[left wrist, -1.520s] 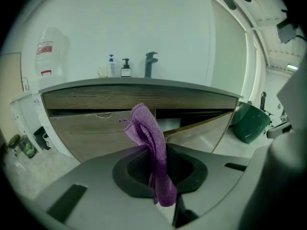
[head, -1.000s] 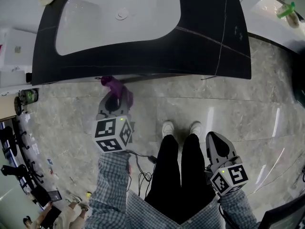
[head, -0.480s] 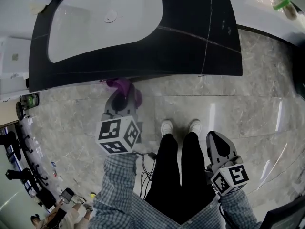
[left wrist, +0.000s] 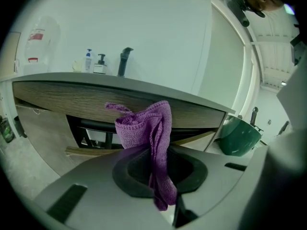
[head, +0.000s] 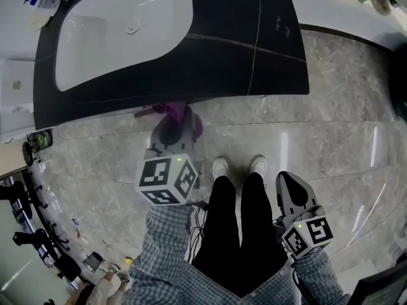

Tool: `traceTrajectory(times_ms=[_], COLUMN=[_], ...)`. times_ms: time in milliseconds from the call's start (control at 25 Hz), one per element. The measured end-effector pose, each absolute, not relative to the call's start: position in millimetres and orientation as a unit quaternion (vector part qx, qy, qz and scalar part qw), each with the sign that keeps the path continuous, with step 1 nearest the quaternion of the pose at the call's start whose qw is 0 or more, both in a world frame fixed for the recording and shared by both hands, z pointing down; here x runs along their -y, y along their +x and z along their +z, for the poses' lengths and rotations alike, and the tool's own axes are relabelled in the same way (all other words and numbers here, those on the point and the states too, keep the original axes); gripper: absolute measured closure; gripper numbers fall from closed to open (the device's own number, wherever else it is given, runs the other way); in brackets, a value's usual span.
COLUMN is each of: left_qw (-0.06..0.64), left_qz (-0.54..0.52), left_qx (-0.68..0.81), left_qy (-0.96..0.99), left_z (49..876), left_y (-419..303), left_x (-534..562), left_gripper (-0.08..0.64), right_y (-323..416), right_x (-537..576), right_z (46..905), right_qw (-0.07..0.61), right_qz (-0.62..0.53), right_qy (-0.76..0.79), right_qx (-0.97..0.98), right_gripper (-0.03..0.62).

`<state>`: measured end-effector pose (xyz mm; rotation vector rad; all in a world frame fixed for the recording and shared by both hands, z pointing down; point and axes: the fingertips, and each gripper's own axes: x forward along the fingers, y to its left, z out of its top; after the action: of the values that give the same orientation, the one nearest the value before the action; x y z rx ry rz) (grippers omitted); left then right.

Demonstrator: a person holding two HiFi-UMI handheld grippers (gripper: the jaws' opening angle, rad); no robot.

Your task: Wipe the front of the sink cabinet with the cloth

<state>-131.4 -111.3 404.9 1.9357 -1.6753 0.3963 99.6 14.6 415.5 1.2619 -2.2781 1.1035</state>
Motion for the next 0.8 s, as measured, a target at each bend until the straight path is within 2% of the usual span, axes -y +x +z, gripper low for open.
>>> traceTrajectory(times_ms=[800], left_qw=[0.284], left_qz=[0.134], left_qx=[0.558], left_qy=[0.768], left_z=[416.2], left_y=[-28.1], left_x=[127.1], left_gripper=[0.506], right_y=[144.4], right_x=[-14.1], right_z=[425.6], right_qw=[0.131], right_qz=[0.395], right_qy=[0.473], right_qx=[0.776], right_gripper=[0.574])
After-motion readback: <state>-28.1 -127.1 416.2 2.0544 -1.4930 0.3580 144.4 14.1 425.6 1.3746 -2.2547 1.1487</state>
